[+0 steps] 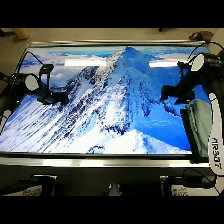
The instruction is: Fold the shirts.
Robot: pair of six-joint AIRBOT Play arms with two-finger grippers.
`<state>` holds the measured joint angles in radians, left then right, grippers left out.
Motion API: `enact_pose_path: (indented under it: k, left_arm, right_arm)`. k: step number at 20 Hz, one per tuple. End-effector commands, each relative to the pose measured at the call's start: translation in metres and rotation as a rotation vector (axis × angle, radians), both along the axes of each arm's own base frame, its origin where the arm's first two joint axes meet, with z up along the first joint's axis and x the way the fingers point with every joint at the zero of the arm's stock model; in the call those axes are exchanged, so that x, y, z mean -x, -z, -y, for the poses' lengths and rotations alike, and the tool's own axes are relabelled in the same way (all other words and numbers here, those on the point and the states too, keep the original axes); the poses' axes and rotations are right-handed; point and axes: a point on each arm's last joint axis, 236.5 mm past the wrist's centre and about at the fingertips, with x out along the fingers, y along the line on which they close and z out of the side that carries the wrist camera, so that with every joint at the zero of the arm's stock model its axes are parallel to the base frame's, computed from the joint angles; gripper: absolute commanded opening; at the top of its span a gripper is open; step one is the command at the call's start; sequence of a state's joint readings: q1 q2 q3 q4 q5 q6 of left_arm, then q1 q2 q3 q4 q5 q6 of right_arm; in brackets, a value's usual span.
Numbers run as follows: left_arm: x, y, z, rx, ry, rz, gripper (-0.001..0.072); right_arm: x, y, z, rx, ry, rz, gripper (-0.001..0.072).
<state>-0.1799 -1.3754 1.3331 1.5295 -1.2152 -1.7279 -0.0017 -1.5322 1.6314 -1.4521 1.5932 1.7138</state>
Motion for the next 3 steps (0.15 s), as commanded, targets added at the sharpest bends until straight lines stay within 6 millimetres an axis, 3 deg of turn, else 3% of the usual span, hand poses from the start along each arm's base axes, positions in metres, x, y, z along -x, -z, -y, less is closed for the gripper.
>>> enact_pose_path:
  k: [1,3]
  left_arm:
    - [-0.0003,0.0001,0.0004,0.001,-0.001,0.002,0.0692]
    - [-0.0003,0.0001,0.0004,0.001,-0.001,0.002,0.0692]
  right_arm:
    - [0.0010,0.0006,-0.0012,-0.003,0.001,-0.006,0.0632]
    - [0.0010,0.0006,-0.0011,-0.002,0.001,-0.006,0.0632]
